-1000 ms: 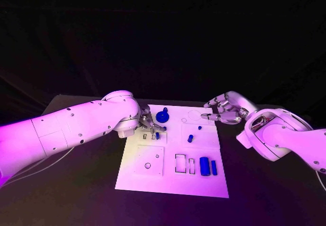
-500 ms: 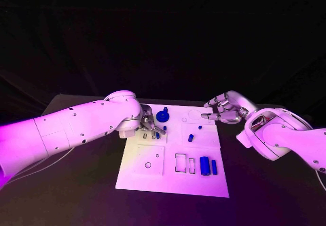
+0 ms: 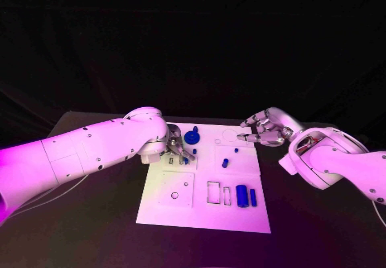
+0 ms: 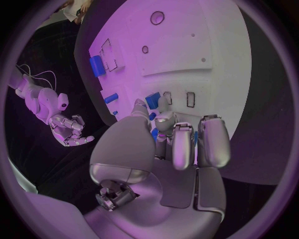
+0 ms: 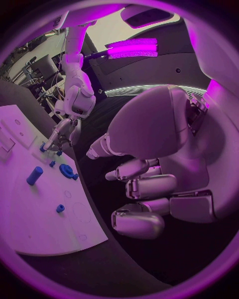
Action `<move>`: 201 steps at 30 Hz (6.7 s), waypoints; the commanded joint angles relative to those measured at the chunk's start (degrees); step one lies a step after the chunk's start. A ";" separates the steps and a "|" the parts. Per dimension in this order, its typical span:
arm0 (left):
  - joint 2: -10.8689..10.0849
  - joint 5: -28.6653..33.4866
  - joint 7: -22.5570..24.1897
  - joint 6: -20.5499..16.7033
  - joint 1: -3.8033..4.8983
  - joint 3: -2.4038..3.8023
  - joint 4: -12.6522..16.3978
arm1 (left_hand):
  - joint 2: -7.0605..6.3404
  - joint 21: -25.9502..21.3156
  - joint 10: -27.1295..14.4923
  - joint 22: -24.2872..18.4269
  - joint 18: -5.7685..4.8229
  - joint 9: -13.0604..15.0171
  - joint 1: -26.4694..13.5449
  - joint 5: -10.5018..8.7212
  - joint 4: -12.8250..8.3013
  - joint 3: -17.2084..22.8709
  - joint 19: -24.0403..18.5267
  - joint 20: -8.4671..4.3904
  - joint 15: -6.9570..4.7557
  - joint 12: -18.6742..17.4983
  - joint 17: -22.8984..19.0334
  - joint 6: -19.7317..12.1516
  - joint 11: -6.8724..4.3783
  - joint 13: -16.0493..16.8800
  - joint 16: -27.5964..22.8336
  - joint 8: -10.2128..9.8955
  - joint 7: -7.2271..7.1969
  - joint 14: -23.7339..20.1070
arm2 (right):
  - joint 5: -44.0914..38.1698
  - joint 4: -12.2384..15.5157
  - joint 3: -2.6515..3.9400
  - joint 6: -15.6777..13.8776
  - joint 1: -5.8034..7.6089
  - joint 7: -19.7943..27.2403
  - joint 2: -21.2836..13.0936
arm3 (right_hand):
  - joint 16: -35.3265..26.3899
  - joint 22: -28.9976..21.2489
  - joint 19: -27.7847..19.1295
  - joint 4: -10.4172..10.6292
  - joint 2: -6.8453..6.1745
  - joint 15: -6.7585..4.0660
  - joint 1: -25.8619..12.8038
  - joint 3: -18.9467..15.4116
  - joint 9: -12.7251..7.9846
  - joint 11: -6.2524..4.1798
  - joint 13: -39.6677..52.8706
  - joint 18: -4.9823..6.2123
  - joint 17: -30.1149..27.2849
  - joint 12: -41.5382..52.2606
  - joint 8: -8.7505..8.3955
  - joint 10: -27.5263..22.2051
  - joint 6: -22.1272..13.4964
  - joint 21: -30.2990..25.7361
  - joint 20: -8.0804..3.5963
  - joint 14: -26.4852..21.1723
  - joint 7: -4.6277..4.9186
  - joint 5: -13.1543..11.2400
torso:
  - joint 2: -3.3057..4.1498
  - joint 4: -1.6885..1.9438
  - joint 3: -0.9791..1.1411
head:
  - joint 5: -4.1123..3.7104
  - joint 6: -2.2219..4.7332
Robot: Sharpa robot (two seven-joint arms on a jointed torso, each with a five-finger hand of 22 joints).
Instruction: Assemble the parts on the task board
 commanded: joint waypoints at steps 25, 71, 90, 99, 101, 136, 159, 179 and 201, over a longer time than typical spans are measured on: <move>-0.87 2.13 -0.04 -1.66 0.05 0.01 0.57 | 0.47 0.82 -0.75 0.92 -1.10 1.54 10.58 0.19 -3.23 19.88 0.04 -0.54 -0.84 -2.79 6.03 -2.27 -0.35 -1.63 -0.67 -0.92 -0.43 3.24 | -0.16 -0.37 -0.02 1.87 -0.10 -0.32 0.37 | -0.48 -0.14 0.19 0.14 0.93 -0.44 0.78 -0.45 -0.11 -0.46 -0.14 1.07 9.44 0.17 0.60 0.28 0.41 -0.65 -0.58 4.56 -0.02 3.46 | -0.02 0.00 0.02 | 0.21 -0.27; -9.13 2.33 0.01 -2.03 -0.10 0.20 5.41 | -9.46 0.81 0.29 1.42 -1.10 4.57 1.34 0.03 -8.19 45.32 0.01 -0.40 -0.79 -3.84 6.46 -2.13 -0.43 -1.92 -0.95 0.21 -0.40 3.38 | 0.01 -0.88 -0.07 2.20 -0.23 -0.30 0.49 | -0.49 -0.16 0.19 0.20 0.95 -0.44 0.79 -0.49 -0.14 -0.46 -0.16 1.07 9.44 0.17 0.64 0.29 0.41 -0.70 -0.59 4.56 -0.03 3.85 | 0.09 -0.02 -0.01 | 1.57 -0.69; -8.20 0.43 0.48 -1.23 -0.40 0.10 4.63 | -10.12 0.97 0.43 1.78 -1.16 4.92 1.46 0.01 -10.05 46.52 0.12 -0.38 -0.80 -3.89 6.47 -2.24 -0.45 -1.88 -1.01 0.33 -0.43 3.38 | 0.03 -0.89 -0.08 2.35 -0.25 -0.27 0.54 | -0.48 -0.11 0.23 0.27 0.94 -0.44 0.71 -0.56 -0.15 -0.46 -0.15 1.06 9.47 0.19 0.65 0.31 0.39 -0.67 -0.60 4.57 -0.02 3.98 | 0.09 -0.01 0.01 | 1.61 -0.88; -8.22 -0.67 0.44 -0.26 -0.42 0.08 4.63 | -10.65 1.07 0.50 1.98 -1.20 5.06 1.54 0.01 -10.93 46.84 0.17 -0.37 -0.82 -3.88 6.49 -2.26 -0.48 -1.84 -1.01 0.38 -0.47 3.39 | 0.04 -0.89 -0.08 2.47 -0.26 -0.25 0.54 | -0.48 -0.11 0.23 0.27 0.94 -0.44 0.71 -0.56 -0.15 -0.46 -0.15 1.06 9.47 0.19 0.65 0.31 0.39 -0.67 -0.60 4.57 -0.02 3.98 | 0.08 -0.02 0.02 | 1.68 -1.01; -8.24 -0.74 0.45 -0.12 -0.42 0.08 4.66 | -10.72 1.09 0.50 2.02 -1.21 5.09 1.58 0.01 -11.10 46.92 0.18 -0.37 -0.82 -3.90 6.50 -2.26 -0.49 -1.85 -1.01 0.38 -0.48 3.39 | 0.04 -0.89 -0.08 2.48 -0.26 -0.25 0.53 | -0.48 -0.11 0.23 0.27 0.94 -0.44 0.71 -0.56 -0.15 -0.46 -0.15 1.06 9.47 0.19 0.65 0.31 0.39 -0.67 -0.60 4.57 -0.02 3.98 | 0.06 0.00 0.02 | 1.67 -1.00; -7.51 3.96 2.06 -6.16 -0.51 0.12 6.36 | -10.37 1.07 0.95 1.99 -1.19 5.26 0.68 0.00 -11.03 47.27 0.15 -0.36 -0.79 -3.52 6.55 -1.96 -0.46 -1.48 -1.00 0.53 -0.44 3.41 | 0.06 -0.98 -0.08 2.53 -0.27 -0.22 0.52 | -0.49 -0.15 0.20 0.37 0.93 -0.44 0.61 -0.63 -0.17 -0.46 -0.16 1.07 9.45 0.19 0.67 0.32 0.38 -0.75 -0.60 4.57 -0.02 4.07 | 0.13 -0.07 0.05 | 1.36 -0.99; -5.30 0.85 2.13 -4.43 -1.52 0.10 4.29 | -10.48 1.14 0.99 2.12 -1.21 5.29 0.69 0.00 -11.23 47.31 0.20 -0.36 -0.81 -3.49 6.54 -1.97 -0.50 -1.45 -1.01 0.53 -0.49 3.41 | 0.10 -1.01 -0.08 2.64 -0.28 -0.20 0.61 | -0.49 -0.15 0.20 0.37 0.93 -0.44 0.61 -0.63 -0.17 -0.46 -0.16 1.07 9.45 0.19 0.67 0.32 0.38 -0.75 -0.60 4.57 -0.02 4.07 | 0.06 0.03 0.02 | 0.96 -1.39; -5.32 0.26 2.15 -2.15 -1.56 0.09 4.47 | -10.82 1.25 1.15 2.33 -1.25 5.38 0.81 0.00 -11.84 47.42 0.27 -0.36 -0.88 -3.37 6.55 -1.91 -0.59 -1.34 -1.03 0.57 -0.60 3.41 | 0.18 -1.11 -0.08 2.70 -0.30 -0.17 0.72 | -0.49 -0.14 0.21 0.40 0.93 -0.44 0.58 -0.65 -0.17 -0.46 -0.16 1.07 9.45 0.20 0.68 0.32 0.38 -0.74 -0.60 4.57 -0.02 4.09 | 0.09 0.00 0.01 | 1.02 -1.59; -4.65 0.34 1.55 -0.37 -1.55 0.09 4.10 | -10.90 1.34 1.51 2.50 -1.28 5.49 -0.29 -0.02 -11.65 46.93 0.32 -0.33 -0.89 -2.98 6.58 -1.49 -0.59 -0.97 -1.03 0.71 -0.62 3.42 | 0.19 -1.06 -0.08 2.87 -0.32 -0.21 0.74 | -0.54 -0.14 0.23 0.54 0.95 -0.45 0.46 -0.76 -0.19 -0.47 -0.20 1.07 9.36 0.19 0.73 0.33 0.38 -0.79 -0.61 4.55 -0.03 4.17 | 0.09 0.03 0.09 | 1.02 -1.70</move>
